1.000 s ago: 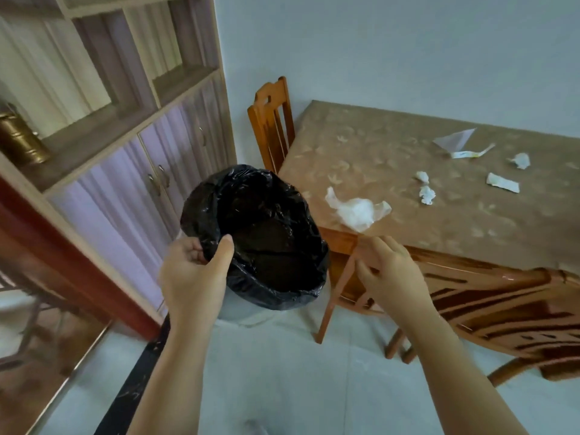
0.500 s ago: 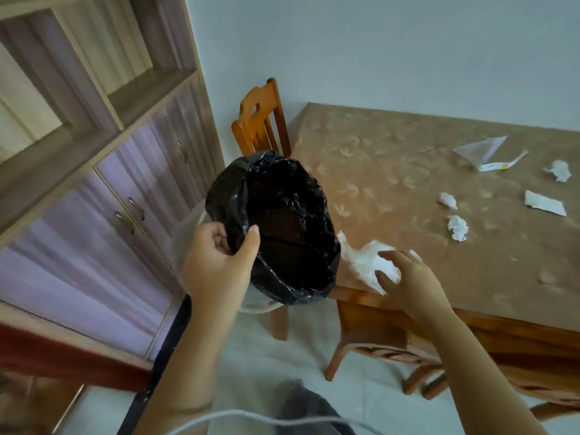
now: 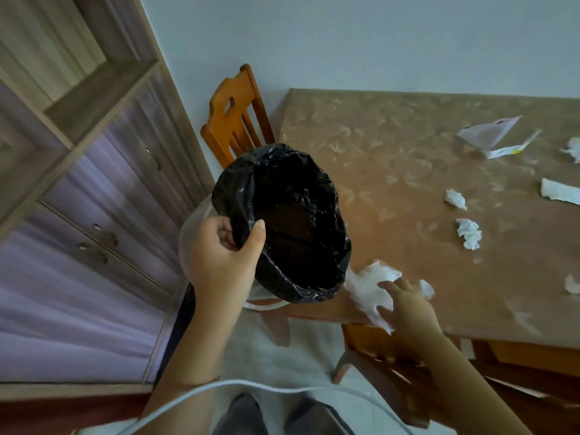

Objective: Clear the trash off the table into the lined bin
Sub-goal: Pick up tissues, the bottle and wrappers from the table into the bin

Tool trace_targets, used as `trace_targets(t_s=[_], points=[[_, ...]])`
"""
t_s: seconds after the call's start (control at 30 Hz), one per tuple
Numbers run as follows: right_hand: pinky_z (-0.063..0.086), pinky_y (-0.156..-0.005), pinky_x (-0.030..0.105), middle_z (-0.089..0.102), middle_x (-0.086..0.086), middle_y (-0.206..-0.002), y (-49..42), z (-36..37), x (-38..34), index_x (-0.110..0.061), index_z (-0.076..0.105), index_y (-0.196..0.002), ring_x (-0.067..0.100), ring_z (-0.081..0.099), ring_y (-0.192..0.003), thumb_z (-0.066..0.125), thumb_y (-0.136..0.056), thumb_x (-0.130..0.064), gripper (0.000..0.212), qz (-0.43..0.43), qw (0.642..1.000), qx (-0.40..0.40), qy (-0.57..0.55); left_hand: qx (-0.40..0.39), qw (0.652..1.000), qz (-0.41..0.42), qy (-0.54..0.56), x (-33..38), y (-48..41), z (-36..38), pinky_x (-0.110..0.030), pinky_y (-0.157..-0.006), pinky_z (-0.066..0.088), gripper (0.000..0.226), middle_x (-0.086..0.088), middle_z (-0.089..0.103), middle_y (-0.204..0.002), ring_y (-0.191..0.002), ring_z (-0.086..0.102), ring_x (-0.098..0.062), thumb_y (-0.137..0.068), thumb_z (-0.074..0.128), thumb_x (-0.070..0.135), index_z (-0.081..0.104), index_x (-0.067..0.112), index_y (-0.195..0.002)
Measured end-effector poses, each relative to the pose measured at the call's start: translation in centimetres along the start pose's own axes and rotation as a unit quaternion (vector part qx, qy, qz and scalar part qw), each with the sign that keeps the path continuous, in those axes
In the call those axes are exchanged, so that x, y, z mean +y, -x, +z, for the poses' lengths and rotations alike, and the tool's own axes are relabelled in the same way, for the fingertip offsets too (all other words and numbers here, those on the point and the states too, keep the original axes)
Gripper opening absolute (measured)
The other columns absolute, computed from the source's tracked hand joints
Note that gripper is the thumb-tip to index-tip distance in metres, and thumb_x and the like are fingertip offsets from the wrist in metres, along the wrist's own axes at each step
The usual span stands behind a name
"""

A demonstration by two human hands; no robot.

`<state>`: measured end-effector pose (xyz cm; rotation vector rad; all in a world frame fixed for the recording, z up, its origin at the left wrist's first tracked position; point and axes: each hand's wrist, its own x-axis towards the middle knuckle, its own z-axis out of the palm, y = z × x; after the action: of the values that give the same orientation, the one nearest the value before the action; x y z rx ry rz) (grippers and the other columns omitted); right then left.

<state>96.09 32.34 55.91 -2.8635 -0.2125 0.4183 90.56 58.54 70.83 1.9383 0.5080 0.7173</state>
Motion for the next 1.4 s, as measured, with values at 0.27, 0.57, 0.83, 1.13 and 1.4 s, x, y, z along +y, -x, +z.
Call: trace_targets(t_s=[0.27,0.57,0.83,1.13,1.4], points=[[0.046,-0.062,0.023,0.056,0.009,-0.113,-1.4,1.0,-0.4,-0.018,0.055,-0.107,0.021,0.059,-0.077,0.055,-0.085,-0.015,0.022,0.035,0.998,0.035,-0.042,-0.015,0.999,0.001,0.039,-0.2,-2.0,0.9,-0.008,-0.049,0.041,0.024,0.01,0.051,-0.061,-0.053,0.051,0.009,-0.076,0.071,0.024,0.049,0.029,-0.067],[0.038,-0.049,0.023,0.06,0.011,-0.096,-2.5,-2.6,-3.3,-0.01,0.061,-0.092,0.02,0.055,-0.066,0.061,-0.079,-0.004,0.015,0.015,0.98,0.139,-0.139,-0.024,0.997,0.001,0.067,-0.5,-4.4,0.2,-0.006,-0.048,0.04,0.024,0.009,0.052,-0.061,-0.053,0.052,0.009,-0.075,0.072,0.02,0.05,0.026,-0.069],[0.036,-0.054,0.016,0.056,0.001,-0.088,-3.5,-10.3,-7.8,-0.011,0.062,-0.092,0.013,0.052,-0.064,0.063,-0.077,-0.004,0.017,-0.003,0.944,0.282,-0.171,-0.027,0.994,-0.004,0.106,-0.4,-7.5,-0.9,-0.008,-0.049,0.042,0.021,0.005,0.056,-0.063,-0.053,0.054,0.007,-0.075,0.072,0.021,0.052,0.024,-0.069],[0.038,-0.058,0.008,0.054,-0.007,-0.074,-3.5,-18.3,-13.2,-0.018,0.061,-0.086,0.003,0.055,-0.068,0.065,-0.074,-0.005,0.018,-0.046,0.889,0.393,-0.228,-0.03,0.995,-0.01,0.099,0.1,-11.5,-2.0,-0.031,-0.056,0.047,0.02,-0.001,0.062,-0.063,-0.06,0.059,-0.015,-0.073,0.073,0.028,0.055,0.021,-0.068],[0.04,-0.06,0.007,0.053,-0.008,-0.072,-4.7,-19.0,-21.0,-0.019,0.062,-0.087,0.004,0.05,-0.064,0.062,-0.076,-0.01,0.014,-0.116,0.91,0.316,-0.242,-0.08,0.988,0.002,0.13,0.3,-13.7,-1.9,-0.023,-0.05,0.037,0.022,0.001,0.06,-0.062,-0.059,0.057,-0.012,-0.072,0.074,0.027,0.054,0.02,-0.067]])
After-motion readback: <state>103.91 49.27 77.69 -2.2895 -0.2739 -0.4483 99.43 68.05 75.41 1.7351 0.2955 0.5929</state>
